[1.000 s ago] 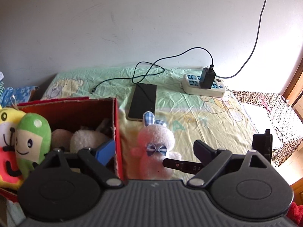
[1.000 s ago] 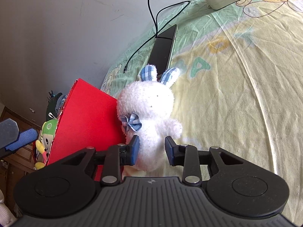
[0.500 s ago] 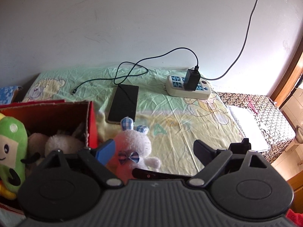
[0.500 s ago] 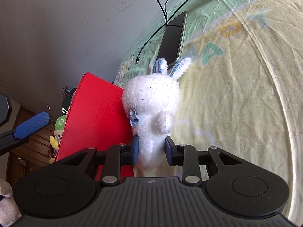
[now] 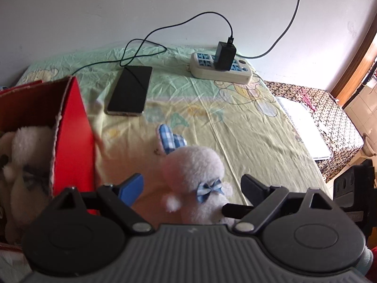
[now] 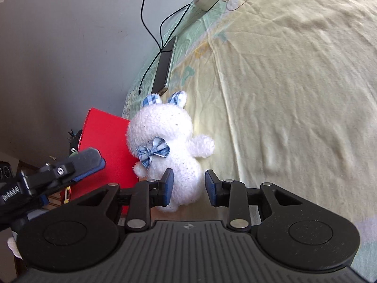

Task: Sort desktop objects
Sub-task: 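Close the right gripper on the pink bunny plush's body, then lift the pink bunny plush with the right gripper toward the red box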

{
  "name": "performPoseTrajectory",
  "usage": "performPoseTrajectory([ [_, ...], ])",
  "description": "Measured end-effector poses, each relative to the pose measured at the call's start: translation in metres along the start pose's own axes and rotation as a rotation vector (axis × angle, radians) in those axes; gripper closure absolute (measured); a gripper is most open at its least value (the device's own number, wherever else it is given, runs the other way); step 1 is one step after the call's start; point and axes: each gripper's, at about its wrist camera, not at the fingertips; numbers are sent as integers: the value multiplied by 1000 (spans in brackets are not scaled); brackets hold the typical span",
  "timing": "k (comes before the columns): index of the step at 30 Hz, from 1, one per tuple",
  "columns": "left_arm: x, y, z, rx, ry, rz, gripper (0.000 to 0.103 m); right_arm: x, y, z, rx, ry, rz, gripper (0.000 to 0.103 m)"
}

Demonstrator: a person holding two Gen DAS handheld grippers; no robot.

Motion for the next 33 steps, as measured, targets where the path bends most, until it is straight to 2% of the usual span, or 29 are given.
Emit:
performPoseTrajectory([
  [7, -2, -34, 14, -106, 17, -51, 15, 1, 7, -17, 113, -82, -23, 67],
  [10, -4, -49, 16, -140, 30, -55, 17, -5, -4, -23, 97, -77, -37, 63],
  [15, -10, -64, 14, -174, 66, -32, 15, -18, -20, -29, 87, -23, -32, 58],
  [19, -11, -73, 8, -195, 63, -20, 14, -17, -26, -31, 87, -29, -20, 55],
  [22, -11, -78, 4, -211, 57, -18, 12, -12, -26, -30, 84, -42, -17, 48],
  [33, -7, -94, 4, -246, 23, -57, 2, -10, -28, -28, 68, -38, -26, 49],
])
Point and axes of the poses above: each gripper's, at about its wrist camera, not at the fingertips, and y roughly against the way its jaws point, x to its right, z to its underside, and after that the axes turned 6 degrees about z, right-handed
